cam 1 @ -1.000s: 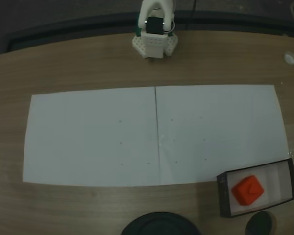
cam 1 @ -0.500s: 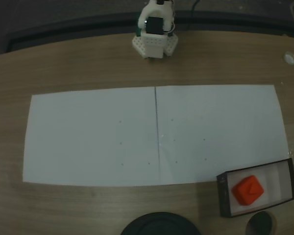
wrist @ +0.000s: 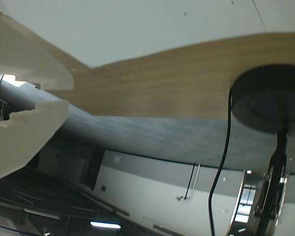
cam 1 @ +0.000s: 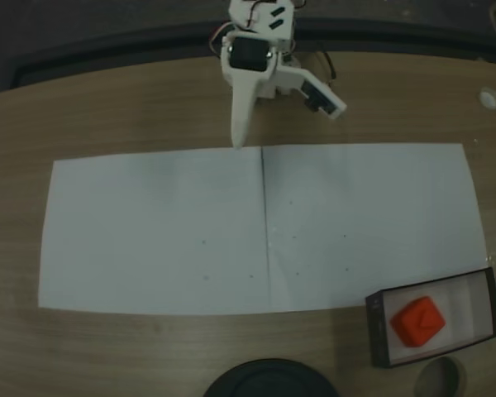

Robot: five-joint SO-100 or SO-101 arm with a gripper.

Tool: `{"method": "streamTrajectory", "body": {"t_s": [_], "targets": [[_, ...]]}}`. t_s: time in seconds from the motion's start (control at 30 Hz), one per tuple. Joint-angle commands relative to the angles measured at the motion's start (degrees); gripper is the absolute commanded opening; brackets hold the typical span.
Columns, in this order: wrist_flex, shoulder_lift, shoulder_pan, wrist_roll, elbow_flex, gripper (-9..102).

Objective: Grab a orange square and put it in the box.

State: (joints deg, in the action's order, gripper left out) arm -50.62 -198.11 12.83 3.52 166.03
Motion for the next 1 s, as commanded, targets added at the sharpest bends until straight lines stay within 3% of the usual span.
{"method": "streamTrajectory", "body": {"t_s": [0.0, 0.27, 0.5, 0.97], "targets": [[4.66, -1.05, 0.26, 0.09, 12.39, 0], [-5.36, -1.05, 0.26, 0.0, 10.99, 0], [-23.64, -0.97, -0.35, -0.44, 5.89, 0], [-23.38, -0.88, -0.44, -0.53, 5.89, 0]]}}
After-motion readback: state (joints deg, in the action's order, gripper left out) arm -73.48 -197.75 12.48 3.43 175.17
